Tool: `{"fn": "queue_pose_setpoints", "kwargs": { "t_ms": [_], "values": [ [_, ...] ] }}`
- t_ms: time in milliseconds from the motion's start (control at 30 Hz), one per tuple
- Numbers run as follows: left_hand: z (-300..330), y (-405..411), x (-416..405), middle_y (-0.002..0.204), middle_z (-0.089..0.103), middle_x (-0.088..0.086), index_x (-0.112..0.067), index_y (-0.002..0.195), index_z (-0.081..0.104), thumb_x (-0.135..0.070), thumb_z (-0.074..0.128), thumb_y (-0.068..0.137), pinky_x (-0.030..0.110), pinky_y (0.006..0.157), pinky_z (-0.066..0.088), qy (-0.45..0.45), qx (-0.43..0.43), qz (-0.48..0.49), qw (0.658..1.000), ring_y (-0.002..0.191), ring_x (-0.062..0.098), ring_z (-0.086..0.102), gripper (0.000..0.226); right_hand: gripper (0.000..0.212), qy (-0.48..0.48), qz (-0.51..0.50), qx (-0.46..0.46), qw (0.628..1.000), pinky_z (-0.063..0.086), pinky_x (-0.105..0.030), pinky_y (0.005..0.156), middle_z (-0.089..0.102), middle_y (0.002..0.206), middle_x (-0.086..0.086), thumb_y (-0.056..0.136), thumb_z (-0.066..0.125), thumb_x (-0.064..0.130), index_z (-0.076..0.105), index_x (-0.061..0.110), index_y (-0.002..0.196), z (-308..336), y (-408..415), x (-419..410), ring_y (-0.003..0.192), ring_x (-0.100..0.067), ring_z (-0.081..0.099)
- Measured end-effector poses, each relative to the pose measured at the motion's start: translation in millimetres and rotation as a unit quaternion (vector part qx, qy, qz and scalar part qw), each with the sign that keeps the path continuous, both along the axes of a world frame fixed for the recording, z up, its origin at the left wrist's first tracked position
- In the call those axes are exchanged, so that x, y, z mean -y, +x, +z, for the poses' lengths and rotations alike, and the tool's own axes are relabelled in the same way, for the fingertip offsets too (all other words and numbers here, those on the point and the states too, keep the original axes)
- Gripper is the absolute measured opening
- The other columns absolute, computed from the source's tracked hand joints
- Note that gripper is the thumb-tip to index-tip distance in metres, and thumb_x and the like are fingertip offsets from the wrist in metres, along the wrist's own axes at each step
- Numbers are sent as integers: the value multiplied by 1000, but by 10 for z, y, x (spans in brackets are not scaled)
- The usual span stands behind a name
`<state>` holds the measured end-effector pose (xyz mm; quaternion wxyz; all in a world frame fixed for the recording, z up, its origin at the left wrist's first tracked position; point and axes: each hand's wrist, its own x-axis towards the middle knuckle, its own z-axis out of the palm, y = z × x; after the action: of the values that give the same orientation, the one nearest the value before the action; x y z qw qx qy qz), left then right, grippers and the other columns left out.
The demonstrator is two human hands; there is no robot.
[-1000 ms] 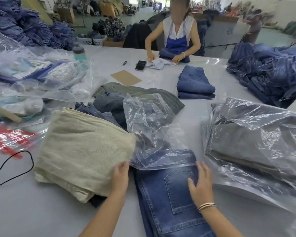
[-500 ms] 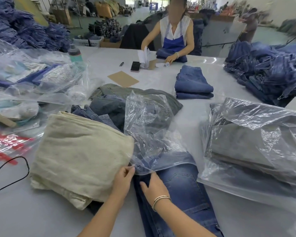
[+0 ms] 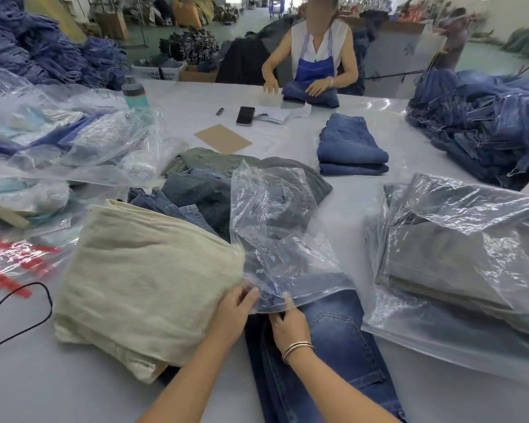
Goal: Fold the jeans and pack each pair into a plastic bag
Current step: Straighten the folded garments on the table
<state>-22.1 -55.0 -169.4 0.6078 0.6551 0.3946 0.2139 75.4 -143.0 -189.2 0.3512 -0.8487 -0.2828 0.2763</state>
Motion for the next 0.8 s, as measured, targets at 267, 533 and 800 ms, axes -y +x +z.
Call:
{"fn": "queue_pose_setpoints", "kwargs": {
  "t_ms": [267, 533, 800],
  "values": [
    [58, 68, 21, 95, 65, -13, -22, 108, 65, -20, 42, 102, 6, 75, 40, 68, 3, 26, 997, 92, 3, 60, 24, 28, 242, -104, -133, 955, 48, -23, 49, 59, 69, -1, 95, 44, -1, 56, 18, 110, 49, 86, 236, 52, -9, 51],
    [105, -67, 177, 105, 70, -21, -32, 116, 56, -54, 61, 83, 7, 79, 44, -20, 102, -44, 994, 98, -6, 63, 40, 24, 362, -175, -207, 892, 44, -18, 45, 60, 65, 6, 97, 42, -2, 57, 16, 93, 116, 30, 328, 50, -3, 48],
    [-70, 83, 431, 125, 61, -6, -18, 141, 38, 1, 64, 87, 21, 100, 44, -48, 106, 35, 993, 118, 6, 56, 63, 30, 372, -178, -220, 884, 44, -18, 44, 59, 60, 7, 95, 40, -7, 59, 16, 100, 196, 11, 318, 49, -3, 48]
  ]
}}
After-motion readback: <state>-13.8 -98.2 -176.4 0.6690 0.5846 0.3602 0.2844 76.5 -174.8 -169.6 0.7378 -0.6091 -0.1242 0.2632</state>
